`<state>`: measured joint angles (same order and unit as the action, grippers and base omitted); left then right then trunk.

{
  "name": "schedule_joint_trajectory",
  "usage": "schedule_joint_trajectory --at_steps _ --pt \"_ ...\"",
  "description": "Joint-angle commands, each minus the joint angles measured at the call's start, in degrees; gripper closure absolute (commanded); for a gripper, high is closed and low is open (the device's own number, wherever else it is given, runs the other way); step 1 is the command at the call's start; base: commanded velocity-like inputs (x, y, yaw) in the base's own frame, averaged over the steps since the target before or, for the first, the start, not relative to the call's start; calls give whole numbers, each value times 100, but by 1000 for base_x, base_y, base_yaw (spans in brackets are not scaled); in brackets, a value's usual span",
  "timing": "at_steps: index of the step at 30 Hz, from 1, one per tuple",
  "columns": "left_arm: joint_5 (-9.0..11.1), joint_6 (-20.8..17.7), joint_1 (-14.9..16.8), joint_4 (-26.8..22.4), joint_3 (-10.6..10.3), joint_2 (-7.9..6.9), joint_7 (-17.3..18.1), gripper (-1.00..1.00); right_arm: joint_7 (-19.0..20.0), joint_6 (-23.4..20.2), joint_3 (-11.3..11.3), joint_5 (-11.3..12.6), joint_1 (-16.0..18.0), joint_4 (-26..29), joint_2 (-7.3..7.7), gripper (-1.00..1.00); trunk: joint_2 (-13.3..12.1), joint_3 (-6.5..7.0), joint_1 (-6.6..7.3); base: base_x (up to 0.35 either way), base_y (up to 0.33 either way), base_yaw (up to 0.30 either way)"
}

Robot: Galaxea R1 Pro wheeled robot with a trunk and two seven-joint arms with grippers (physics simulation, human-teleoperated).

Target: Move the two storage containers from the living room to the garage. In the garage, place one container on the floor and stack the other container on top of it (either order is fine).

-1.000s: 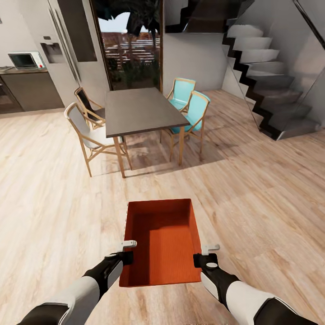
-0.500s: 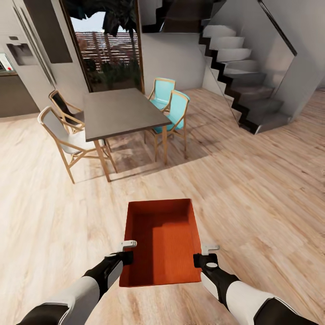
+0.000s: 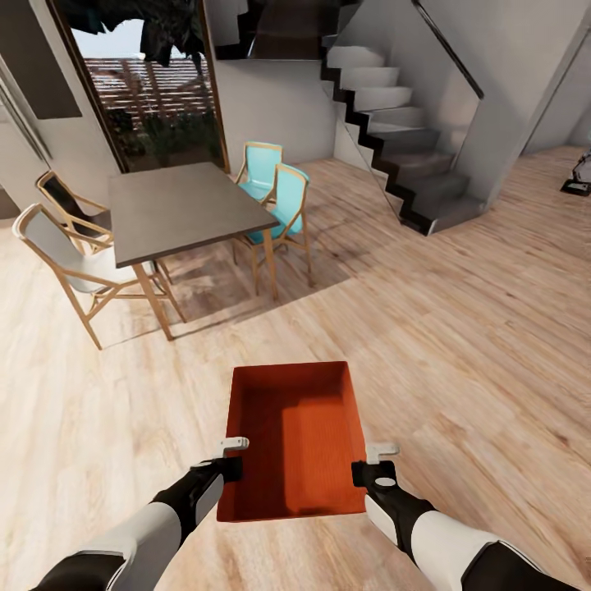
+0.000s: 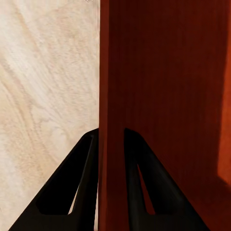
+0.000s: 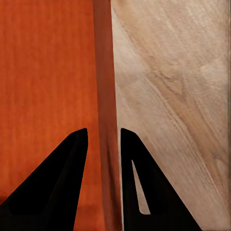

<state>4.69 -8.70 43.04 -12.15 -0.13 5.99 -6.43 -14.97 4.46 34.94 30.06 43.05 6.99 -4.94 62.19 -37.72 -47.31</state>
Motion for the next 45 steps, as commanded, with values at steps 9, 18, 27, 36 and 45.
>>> schedule_joint_trajectory --at_steps 9,18,27,36,45 --pt "-30 -44 -6 2 -31 -62 -69 100 -78 46 -198 -44 10 4 1 100 3 -4 0 0 0 -247" --pt "-30 -44 -6 2 -31 -62 -69 100 -80 46 -198 -44 10 4 1 100 3 -4 0 0 0 -247" --pt "-34 -44 -6 2 -31 -62 -69 100 -77 46 -198 -44 10 4 1 100 3 -4 0 0 0 -247" --pt "-48 -44 -6 2 -31 -62 -57 100 -77 46 -198 -44 10 4 1 100 3 -4 0 0 0 -247" --pt "-48 -44 -6 2 -31 -62 -60 100 -77 46 -198 -44 10 4 1 100 3 -4 0 0 0 -247"
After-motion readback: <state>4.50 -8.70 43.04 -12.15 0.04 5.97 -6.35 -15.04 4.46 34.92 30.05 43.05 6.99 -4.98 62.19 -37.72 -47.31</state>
